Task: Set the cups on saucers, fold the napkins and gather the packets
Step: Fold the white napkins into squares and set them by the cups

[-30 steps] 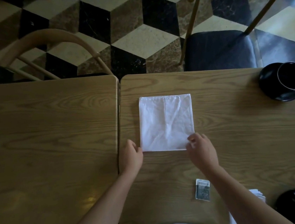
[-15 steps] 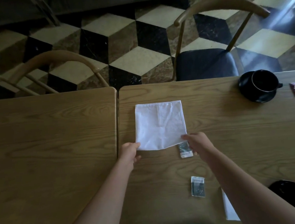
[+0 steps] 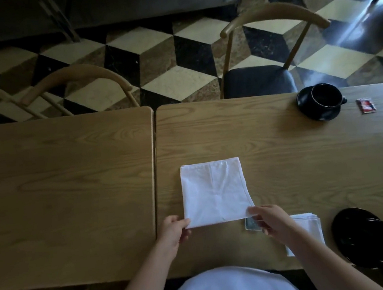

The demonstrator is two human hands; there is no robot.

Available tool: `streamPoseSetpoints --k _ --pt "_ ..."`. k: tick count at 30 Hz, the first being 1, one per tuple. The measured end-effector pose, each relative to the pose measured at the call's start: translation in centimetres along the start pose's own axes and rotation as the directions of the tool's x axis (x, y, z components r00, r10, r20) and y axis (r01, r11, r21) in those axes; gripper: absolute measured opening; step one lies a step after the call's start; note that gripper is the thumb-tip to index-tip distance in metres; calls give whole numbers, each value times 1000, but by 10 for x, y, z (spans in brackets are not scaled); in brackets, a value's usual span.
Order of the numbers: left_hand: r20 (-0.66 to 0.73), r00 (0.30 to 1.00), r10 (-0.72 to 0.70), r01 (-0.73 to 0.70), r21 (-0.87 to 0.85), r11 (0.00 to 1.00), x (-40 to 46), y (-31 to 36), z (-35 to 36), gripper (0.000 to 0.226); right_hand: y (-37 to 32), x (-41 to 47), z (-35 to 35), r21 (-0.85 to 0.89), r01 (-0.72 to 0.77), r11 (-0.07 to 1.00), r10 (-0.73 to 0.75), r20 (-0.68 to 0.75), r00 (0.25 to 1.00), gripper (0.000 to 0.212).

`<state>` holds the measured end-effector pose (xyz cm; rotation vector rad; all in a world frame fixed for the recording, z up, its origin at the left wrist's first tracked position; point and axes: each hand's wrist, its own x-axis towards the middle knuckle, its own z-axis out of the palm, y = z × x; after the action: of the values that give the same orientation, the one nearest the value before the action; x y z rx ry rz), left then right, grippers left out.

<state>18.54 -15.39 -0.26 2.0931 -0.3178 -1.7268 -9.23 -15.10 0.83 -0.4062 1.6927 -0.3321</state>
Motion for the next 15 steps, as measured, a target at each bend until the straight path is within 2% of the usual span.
streamPoseSetpoints --k 4,7,10,12,15 --pt "-65 990 127 -122 73 990 -6 -6 -5 26 -1 -5 3 -57 99 993 -100 -19 995 12" --pt "-50 978 202 -197 93 976 -8 11 -4 16 -15 -2 1 1 178 984 -178 -42 983 11" --pt "-30 983 183 -183 18 983 -4 37 -1 12 -35 3 0 87 161 983 -161 3 987 2" --pt "-20 989 144 -144 -24 989 3 55 1 20 -50 12 -1 176 110 978 -115 20 993 8" --pt "19 993 115 -115 18 993 15 77 4 25 -72 28 -3 215 81 973 -90 32 995 16"
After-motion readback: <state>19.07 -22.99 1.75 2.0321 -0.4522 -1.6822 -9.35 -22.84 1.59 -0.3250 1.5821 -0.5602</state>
